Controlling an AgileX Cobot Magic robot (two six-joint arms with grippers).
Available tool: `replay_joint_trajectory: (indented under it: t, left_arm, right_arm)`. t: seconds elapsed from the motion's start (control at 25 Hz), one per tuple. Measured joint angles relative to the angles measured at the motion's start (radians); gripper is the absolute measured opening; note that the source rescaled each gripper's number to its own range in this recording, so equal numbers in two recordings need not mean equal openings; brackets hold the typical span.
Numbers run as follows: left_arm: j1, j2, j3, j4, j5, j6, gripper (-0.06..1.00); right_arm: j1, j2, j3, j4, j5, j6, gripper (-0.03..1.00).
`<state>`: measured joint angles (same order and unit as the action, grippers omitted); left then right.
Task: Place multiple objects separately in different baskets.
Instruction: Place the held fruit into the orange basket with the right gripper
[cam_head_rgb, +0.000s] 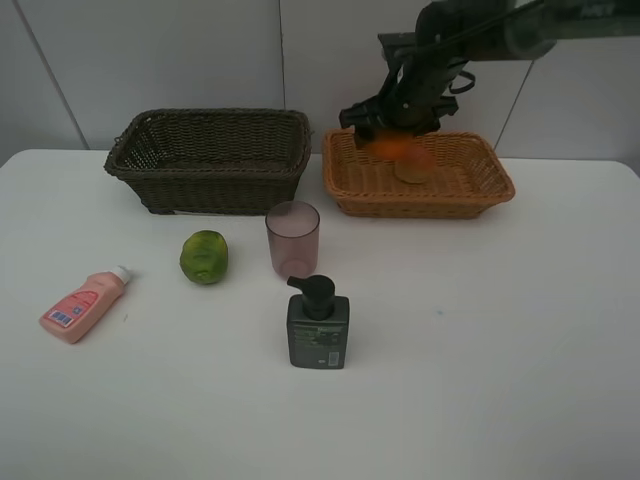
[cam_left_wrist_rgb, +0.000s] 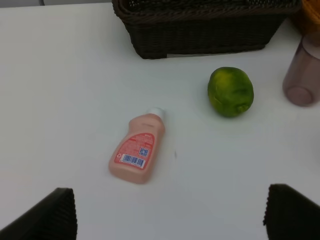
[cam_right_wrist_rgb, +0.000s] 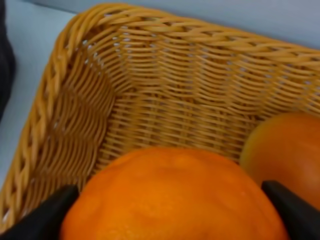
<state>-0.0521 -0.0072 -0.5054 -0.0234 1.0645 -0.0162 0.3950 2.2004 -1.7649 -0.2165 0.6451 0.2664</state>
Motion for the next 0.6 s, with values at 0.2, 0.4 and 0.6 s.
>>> replay_joint_trajectory:
  t: [0.2, 0.4, 0.6]
  left_arm:
    - [0.000, 0.000, 0.000, 0.000, 0.000, 0.000, 0.97]
    - [0.000, 0.000, 0.000, 0.000, 0.000, 0.000, 0.97]
    - [0.000, 0.000, 0.000, 0.000, 0.000, 0.000, 0.97]
  right_arm:
    - [0.000, 0.041, 0.000, 0.000, -0.013, 0.003, 0.63]
    - [0.000, 0.053, 0.001, 0.000, -0.013, 0.016, 0.63]
    - [0.000, 0.053, 0.001, -0.001, -0.013, 0.022, 0.74]
